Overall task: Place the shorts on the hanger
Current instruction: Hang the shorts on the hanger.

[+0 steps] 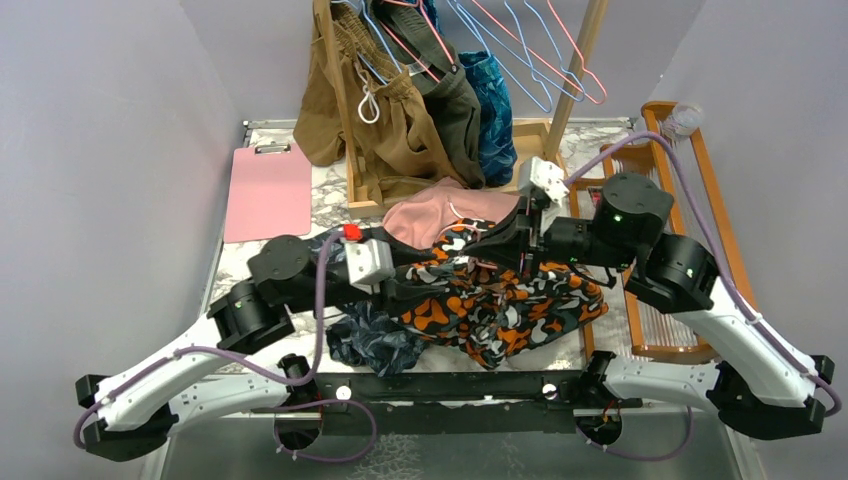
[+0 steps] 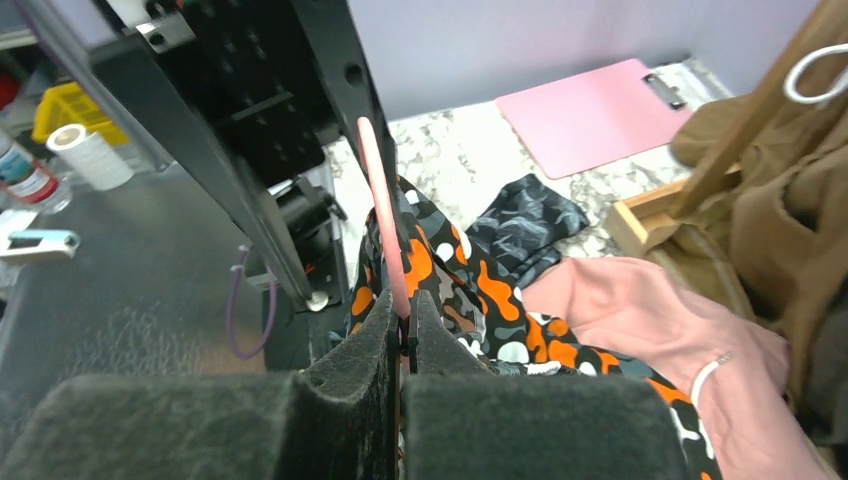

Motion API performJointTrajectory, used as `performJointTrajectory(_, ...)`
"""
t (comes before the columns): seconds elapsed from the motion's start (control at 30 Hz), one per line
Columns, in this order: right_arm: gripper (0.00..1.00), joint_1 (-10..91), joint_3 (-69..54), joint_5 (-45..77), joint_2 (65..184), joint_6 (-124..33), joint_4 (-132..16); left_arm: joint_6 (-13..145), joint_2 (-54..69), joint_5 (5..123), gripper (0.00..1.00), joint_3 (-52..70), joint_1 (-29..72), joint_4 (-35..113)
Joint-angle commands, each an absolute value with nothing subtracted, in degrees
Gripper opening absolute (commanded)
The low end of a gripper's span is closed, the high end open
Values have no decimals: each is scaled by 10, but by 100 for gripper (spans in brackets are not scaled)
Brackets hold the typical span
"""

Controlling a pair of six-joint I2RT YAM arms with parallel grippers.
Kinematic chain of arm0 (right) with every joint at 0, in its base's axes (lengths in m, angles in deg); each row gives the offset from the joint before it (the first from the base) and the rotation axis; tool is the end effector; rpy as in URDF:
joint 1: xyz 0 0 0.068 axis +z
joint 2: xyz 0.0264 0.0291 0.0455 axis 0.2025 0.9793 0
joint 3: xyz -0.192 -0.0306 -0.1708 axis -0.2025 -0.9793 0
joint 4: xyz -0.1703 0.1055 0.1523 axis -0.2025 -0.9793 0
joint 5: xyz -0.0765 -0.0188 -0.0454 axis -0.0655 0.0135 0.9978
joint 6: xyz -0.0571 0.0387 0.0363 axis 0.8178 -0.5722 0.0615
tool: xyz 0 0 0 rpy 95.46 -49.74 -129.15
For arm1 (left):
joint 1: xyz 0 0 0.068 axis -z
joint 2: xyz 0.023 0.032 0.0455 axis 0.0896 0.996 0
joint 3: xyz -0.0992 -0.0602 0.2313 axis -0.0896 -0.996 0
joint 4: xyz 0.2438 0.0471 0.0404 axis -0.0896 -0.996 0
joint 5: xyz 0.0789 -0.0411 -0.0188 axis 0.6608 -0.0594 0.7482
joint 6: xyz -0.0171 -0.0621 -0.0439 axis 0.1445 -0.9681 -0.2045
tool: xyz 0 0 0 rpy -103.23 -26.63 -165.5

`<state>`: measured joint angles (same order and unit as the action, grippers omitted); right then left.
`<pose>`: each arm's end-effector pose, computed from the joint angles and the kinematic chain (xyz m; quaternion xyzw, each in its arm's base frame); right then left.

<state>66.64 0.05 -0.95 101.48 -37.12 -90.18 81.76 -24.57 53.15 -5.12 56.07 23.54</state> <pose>0.0976 0.1866 0.4617 -0.4699 0.5839 0.4302 0.5032 0.0714 -0.1747 0.4060 0.4731 0.5143 -0.4354 0.5676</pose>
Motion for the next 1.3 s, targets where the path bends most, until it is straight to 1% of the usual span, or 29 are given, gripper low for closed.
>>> performJointTrajectory(0.0, 1, 668, 15, 74, 987, -381, -867, 839, -271, 583, 58, -22, 559, 213)
performJointTrajectory(0.07, 1, 668, 8, 94, 977, -384, -862, 840, -281, 598, 62, -22, 559, 208)
performJointTrajectory(0.1, 1, 668, 5, 101, 973, -386, -859, 842, -285, 608, 62, -22, 559, 205)
performJointTrajectory(0.23, 1, 668, 13, 122, 965, -390, -866, 847, -312, 665, 63, -27, 559, 196)
performJointTrajectory(0.47, 1, 668, 15, 135, 953, -396, -878, 854, -364, 798, 61, -61, 559, 182)
performJointTrajectory(0.57, 1, 668, 13, 137, 949, -397, -878, 855, -375, 818, 58, -80, 559, 174)
performJointTrajectory(0.6, 1, 668, 13, 137, 948, -399, -879, 853, -375, 820, 55, -85, 559, 171)
performJointTrajectory(0.67, 1, 668, 12, 138, 949, -399, -878, 849, -371, 821, 42, -87, 559, 166)
performJointTrajectory(0.7, 1, 668, 12, 140, 948, -398, -877, 848, -369, 806, 38, -87, 559, 165)
performJointTrajectory(0.77, 1, 668, 8, 141, 950, -399, -875, 844, -367, 773, 37, -85, 559, 164)
performJointTrajectory(0.8, 1, 668, 6, 140, 949, -399, -874, 843, -365, 752, 39, -83, 559, 165)
performJointTrajectory(0.9, 1, 668, 0, 138, 952, -400, -870, 847, -352, 695, 53, -74, 559, 161)
performJointTrajectory(0.97, 1, 668, -1, 137, 953, -401, -868, 853, -340, 674, 58, -68, 559, 159)
performJointTrajectory(1.07, 1, 668, -1, 131, 956, -402, -866, 867, -319, 675, 61, -59, 559, 159)
performJointTrajectory(1.27, 1, 668, -6, 117, 959, -406, -862, 898, -271, 685, 61, -29, 559, 185)
